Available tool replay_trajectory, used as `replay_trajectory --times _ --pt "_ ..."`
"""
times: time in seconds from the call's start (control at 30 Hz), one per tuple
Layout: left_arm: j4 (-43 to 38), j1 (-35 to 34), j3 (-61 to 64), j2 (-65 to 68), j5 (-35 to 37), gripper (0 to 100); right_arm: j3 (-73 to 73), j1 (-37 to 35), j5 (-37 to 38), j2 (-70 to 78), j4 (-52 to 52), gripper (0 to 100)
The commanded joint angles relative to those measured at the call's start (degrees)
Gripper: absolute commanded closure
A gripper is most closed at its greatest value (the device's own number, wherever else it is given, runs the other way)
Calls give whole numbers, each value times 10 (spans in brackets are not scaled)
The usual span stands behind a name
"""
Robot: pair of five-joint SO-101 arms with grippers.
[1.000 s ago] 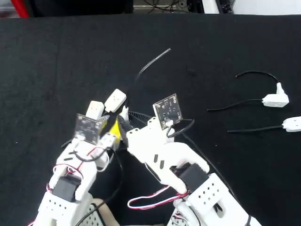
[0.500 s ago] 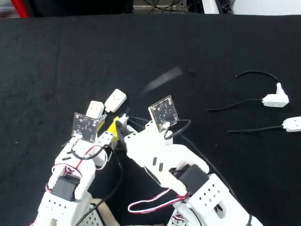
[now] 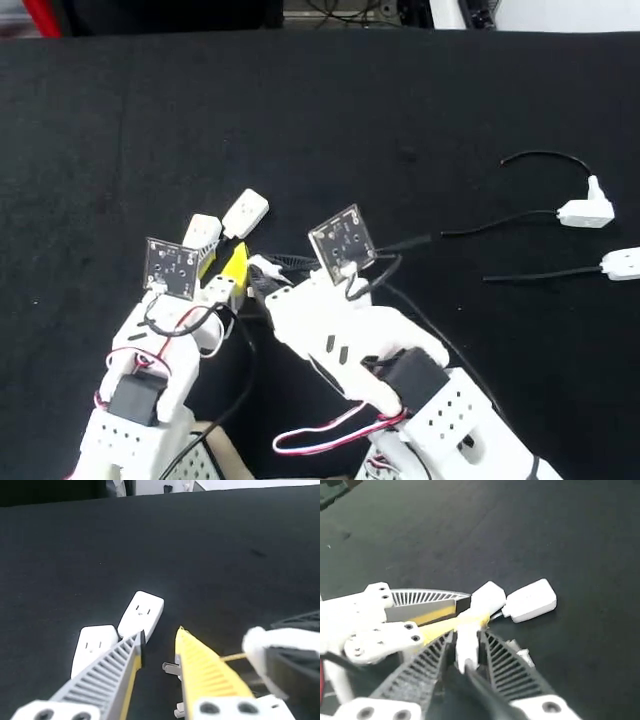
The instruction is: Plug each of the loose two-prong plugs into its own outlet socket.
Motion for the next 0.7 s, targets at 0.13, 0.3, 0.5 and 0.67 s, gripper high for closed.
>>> replay_trajectory --times 0.13,0.3,0.5,0.67 --pt "-19 -20 -27 -8 3 880 -32 -3 31 2 8 986" --pt "-17 -25 -27 -8 1 880 -59 21 72 11 49 986" --pt "-16 -89 -47 -8 -63 881 -220 216 153 161 169 986" --pt "-14 -175 -95 -3 -31 878 -336 251 220 380 208 986"
